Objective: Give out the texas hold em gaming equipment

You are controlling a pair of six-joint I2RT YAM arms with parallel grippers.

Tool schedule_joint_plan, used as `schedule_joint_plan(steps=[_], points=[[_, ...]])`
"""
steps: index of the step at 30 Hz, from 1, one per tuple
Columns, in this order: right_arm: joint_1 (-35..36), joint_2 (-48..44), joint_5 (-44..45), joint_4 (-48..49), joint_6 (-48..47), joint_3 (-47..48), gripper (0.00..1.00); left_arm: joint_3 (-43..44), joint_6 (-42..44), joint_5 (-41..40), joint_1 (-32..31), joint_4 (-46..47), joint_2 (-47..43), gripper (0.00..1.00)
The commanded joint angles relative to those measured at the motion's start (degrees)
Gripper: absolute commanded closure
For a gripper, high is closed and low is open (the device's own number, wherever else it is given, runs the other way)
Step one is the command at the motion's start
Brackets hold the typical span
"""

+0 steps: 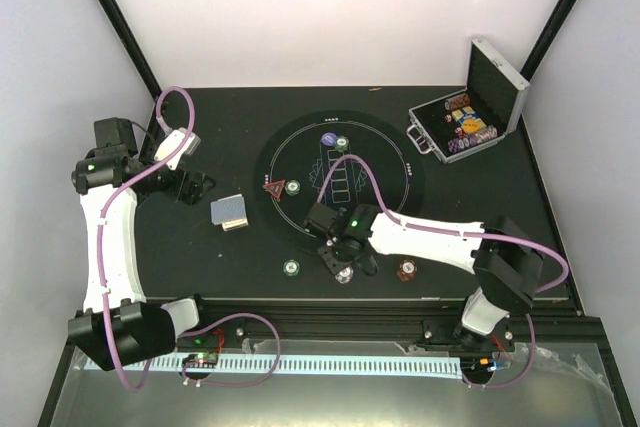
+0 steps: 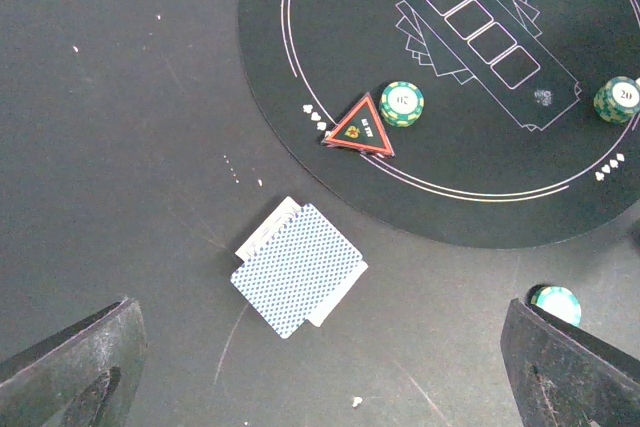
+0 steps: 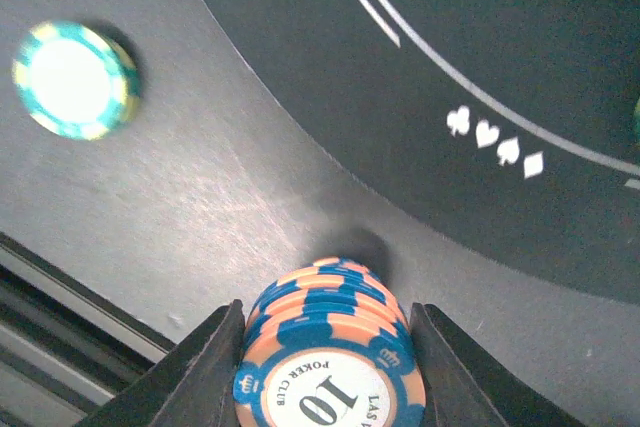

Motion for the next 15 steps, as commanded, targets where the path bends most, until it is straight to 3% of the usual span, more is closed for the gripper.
schedule_joint_plan(steps=[1, 15], points=[[0.2, 1.2, 2.7, -3.8, -3.0, 7.6, 0.58, 1.9, 0.8, 0.8, 0.3, -1.3, -0.7, 0.01], [-6.6, 28.1, 1.6, -4.6, -8.7, 37.7, 0.58, 2.1, 0.7, 1.1, 0.4, -1.3, -0.5, 0.01]])
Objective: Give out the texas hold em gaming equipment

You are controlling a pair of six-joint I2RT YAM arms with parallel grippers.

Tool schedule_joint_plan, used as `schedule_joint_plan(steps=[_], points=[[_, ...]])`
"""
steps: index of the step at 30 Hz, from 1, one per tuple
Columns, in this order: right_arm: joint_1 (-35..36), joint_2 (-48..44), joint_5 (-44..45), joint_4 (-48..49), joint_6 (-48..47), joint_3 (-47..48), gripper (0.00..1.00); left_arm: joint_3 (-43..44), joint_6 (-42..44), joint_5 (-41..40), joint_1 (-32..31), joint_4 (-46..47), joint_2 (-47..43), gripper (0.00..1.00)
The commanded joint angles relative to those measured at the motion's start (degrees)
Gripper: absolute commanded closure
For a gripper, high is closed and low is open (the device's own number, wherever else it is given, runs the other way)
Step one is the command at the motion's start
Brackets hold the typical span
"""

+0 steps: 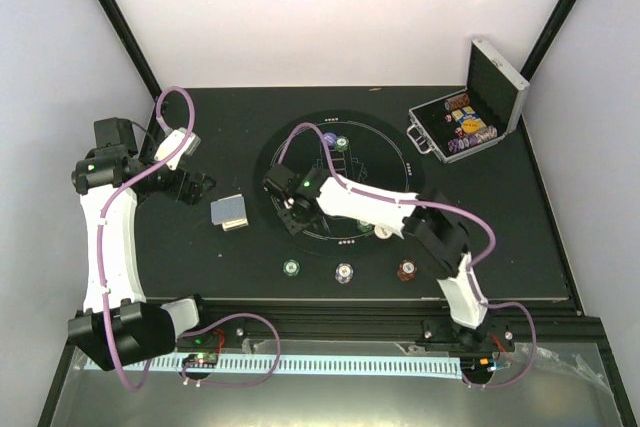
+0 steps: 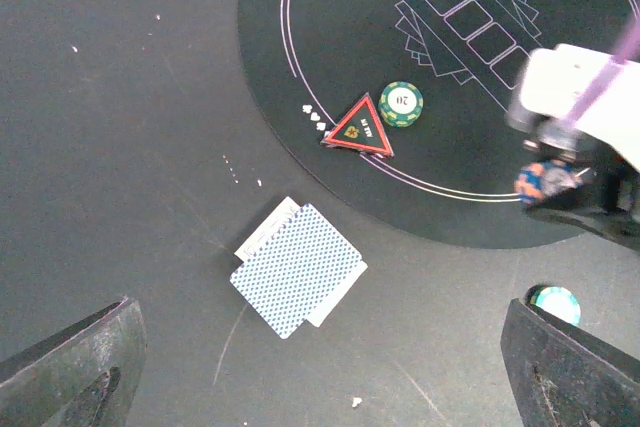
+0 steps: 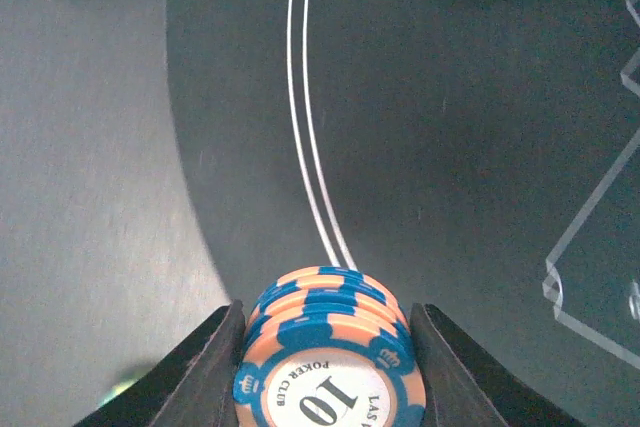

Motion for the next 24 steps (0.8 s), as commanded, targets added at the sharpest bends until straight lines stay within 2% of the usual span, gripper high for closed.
schedule_joint_plan(steps=[1, 8, 21, 23, 24], points=[[-2.6, 7.6, -0.3, -1.0, -1.9, 8.9, 0.58, 2.1, 0.8, 1.0, 0.3, -1.2, -0.4, 0.01], [-4.8, 16.7, -2.1, -1.7, -1.6, 16.7, 0.58, 2.9, 0.9, 0.8, 0.4, -1.2, 0.2, 0.01], [-5.8, 21.7, -4.0, -1.0, -0.2, 21.7, 0.58, 2.8, 1.2, 0.8, 0.3, -0.9, 0.9, 0.01], [-5.8, 22.1, -4.0, -1.2, 0.0, 22.0, 0.53, 2.7, 1.2, 0.8, 0.3, -1.0, 0.8, 0.01], [-5.8, 22.1, -4.0, -1.2, 0.0, 21.9, 0.48, 2.7, 1.3, 0.7, 0.3, -1.0, 0.7, 0.01]])
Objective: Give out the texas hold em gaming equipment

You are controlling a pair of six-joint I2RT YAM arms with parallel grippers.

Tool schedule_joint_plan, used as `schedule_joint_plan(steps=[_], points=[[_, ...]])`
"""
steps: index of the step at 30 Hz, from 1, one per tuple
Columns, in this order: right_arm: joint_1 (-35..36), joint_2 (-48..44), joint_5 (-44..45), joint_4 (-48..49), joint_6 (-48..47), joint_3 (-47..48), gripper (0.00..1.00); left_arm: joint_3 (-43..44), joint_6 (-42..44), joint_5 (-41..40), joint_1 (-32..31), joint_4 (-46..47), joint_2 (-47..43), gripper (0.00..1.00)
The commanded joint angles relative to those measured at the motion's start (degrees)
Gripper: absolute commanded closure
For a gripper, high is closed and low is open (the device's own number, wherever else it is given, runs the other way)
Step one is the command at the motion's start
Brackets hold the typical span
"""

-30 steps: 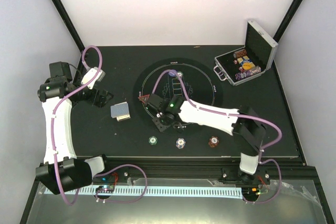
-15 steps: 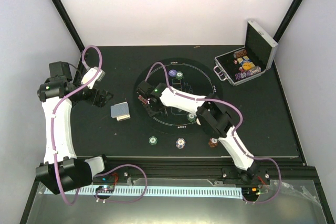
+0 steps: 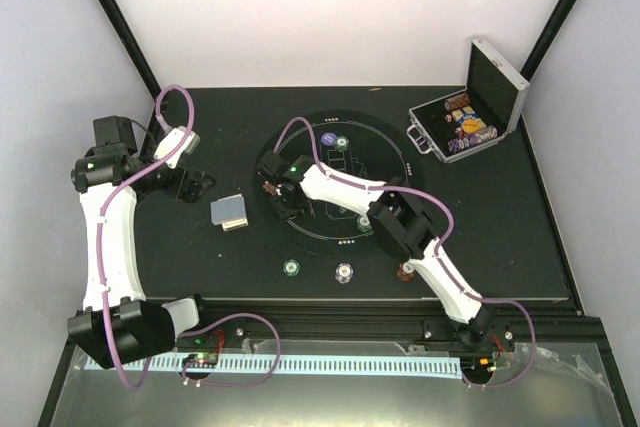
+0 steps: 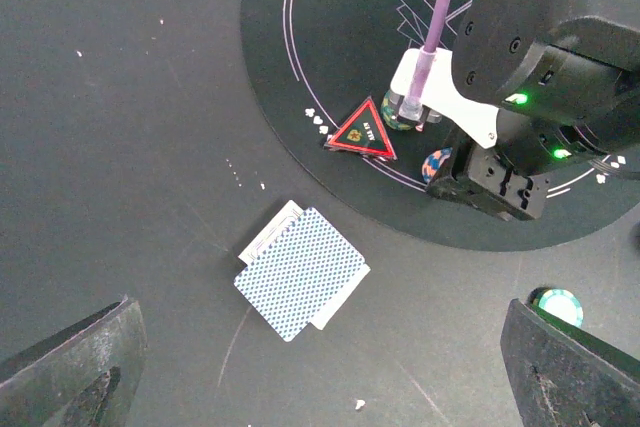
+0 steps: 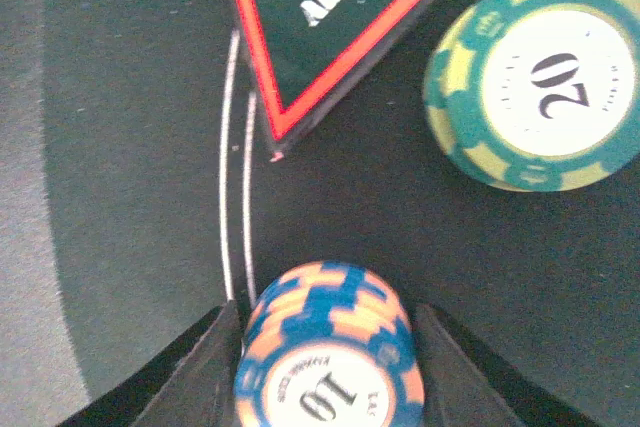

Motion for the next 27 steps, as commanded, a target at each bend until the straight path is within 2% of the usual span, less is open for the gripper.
schedule_joint_plan(steps=[1, 6, 10, 19, 27], points=[[-0.2, 1.2, -0.4, -0.3, 0.7, 1.3, 0.44, 2.0, 1.2, 0.8, 0.3, -1.1, 0.1, 0.01], [-0.2, -2.2, 0.8, -1.4, 0.3, -0.6, 0.27, 1.8, 1.3, 1.0, 0.3, -1.4, -0.1, 0.01], [-0.1, -11.3, 1.4, 0.6, 0.7, -8.5, 0.23, 1.8, 1.2, 1.4, 0.4, -1.5, -0.5, 0.01], [2.5, -31.8, 1.4, 6.2, 3.3, -36.1, 0.18, 1.5, 1.3, 2.1, 0.3, -1.4, -0.6, 0.01], [7.6, -39.8, 2.2, 9.1, 8.8, -51.7, 0.14, 1.3, 1.0, 3.1, 0.3, -0.6, -1.1, 0.01]])
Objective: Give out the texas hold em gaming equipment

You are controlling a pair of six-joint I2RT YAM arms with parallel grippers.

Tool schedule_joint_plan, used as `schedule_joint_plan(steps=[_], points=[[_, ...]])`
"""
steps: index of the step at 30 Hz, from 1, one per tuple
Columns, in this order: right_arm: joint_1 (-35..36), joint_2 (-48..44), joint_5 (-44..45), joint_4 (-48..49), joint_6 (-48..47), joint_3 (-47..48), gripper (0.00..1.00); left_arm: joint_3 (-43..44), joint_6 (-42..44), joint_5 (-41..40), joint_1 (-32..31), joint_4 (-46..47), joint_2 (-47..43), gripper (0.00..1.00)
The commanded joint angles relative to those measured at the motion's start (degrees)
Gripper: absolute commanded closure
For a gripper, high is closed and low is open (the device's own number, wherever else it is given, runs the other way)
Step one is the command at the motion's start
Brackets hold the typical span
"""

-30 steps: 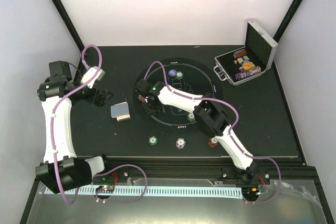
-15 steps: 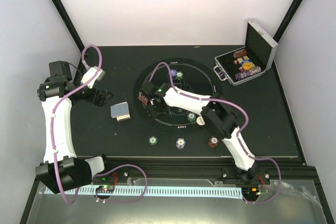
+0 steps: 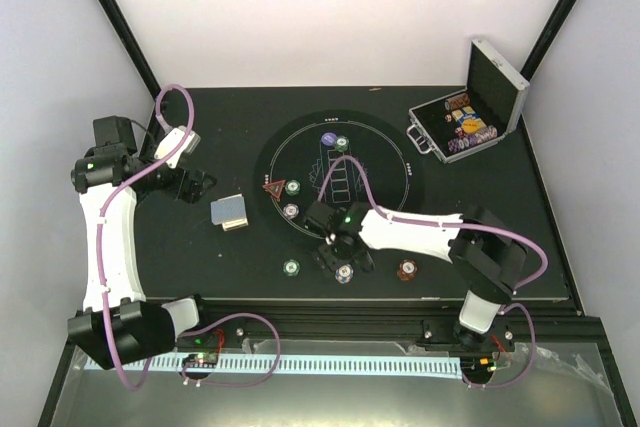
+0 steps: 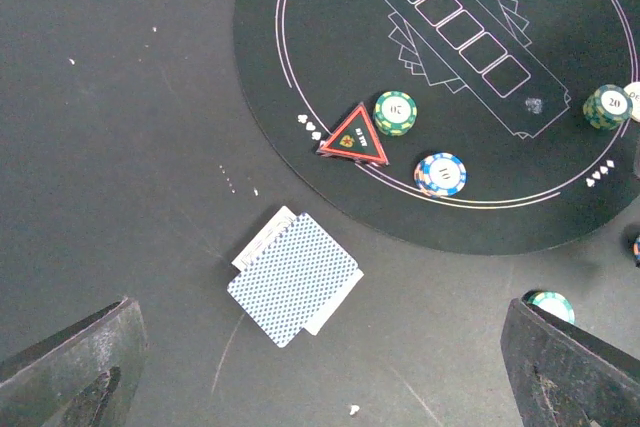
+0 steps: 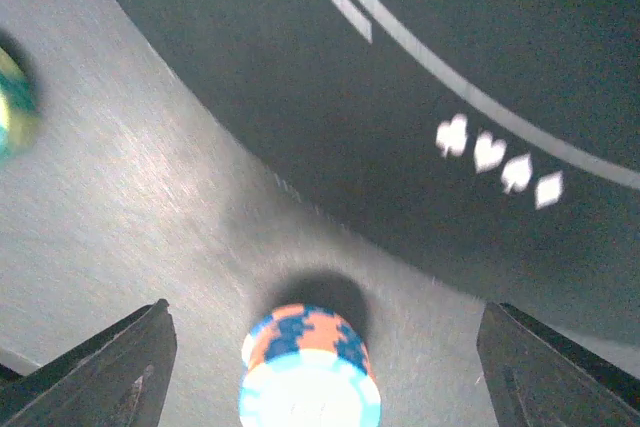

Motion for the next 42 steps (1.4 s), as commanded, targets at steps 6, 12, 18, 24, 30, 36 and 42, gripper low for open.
schedule_joint_plan(steps=[6, 12, 18, 24, 30, 36, 42], points=[[2.3, -4.4, 0.8, 4.1, 5.2, -8.2, 0.18, 0.7, 0.9, 2.2, 0.3, -0.1, -1.5, 0.01], [2.5, -4.2, -0.4, 5.2, 5.0, -8.8, 0.26, 0.9, 0.8, 1.9, 0.3, 0.0, -1.5, 0.01], [2.8, -4.0, -1.0, 5.7, 5.1, -9.8, 0.31, 0.9, 0.9, 1.6, 0.3, 0.0, -1.5, 0.01], [3.0, -4.3, -1.4, 5.9, 5.0, -10.6, 0.39, 1.0, 0.8, 1.8, 0.3, 0.0, -1.4, 0.01], [3.1, -4.7, -1.1, 5.5, 5.1, -10.4, 0.53, 0.8, 0.9, 1.7, 0.3, 0.0, -1.5, 0.01], [3.2, -5.3, -0.8, 4.2, 4.7, -9.4, 0.62, 0.6, 0.9, 1.6, 0.3, 0.1, -1.3, 0.01], [3.2, -6.6, 0.1, 0.9, 3.8, -6.4, 0.64, 0.8, 0.9, 1.6, 0.3, 0.0, -1.3, 0.01]])
